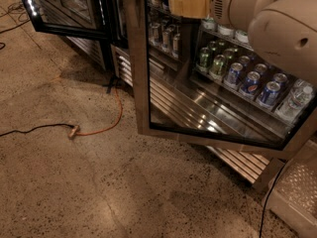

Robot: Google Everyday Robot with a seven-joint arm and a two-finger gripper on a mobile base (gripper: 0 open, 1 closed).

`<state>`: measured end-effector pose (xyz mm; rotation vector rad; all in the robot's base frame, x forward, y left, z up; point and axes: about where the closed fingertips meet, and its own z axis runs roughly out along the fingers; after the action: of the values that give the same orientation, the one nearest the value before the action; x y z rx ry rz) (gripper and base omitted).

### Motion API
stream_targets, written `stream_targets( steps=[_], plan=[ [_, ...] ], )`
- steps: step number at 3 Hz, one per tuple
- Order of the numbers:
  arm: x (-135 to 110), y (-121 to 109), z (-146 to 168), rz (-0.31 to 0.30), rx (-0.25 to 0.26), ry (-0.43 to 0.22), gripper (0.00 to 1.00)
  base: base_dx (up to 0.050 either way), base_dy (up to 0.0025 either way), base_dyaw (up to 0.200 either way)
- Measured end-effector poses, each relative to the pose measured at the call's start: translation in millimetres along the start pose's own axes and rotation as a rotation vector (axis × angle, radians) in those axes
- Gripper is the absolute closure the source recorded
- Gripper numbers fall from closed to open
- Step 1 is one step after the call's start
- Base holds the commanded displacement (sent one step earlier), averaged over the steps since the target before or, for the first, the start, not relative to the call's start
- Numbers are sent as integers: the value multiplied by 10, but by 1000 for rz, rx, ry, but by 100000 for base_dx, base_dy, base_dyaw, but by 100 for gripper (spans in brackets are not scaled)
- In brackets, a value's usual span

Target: Close right fridge door

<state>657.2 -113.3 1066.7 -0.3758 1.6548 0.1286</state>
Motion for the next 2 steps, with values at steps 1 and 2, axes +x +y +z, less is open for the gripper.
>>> stream_targets(
  steps=[1,2],
  plan=[
    [0,0,0,0,0,0,0,4395,-213,-9565],
    [0,0,0,0,0,0,0,8,-10,20113]
  ],
)
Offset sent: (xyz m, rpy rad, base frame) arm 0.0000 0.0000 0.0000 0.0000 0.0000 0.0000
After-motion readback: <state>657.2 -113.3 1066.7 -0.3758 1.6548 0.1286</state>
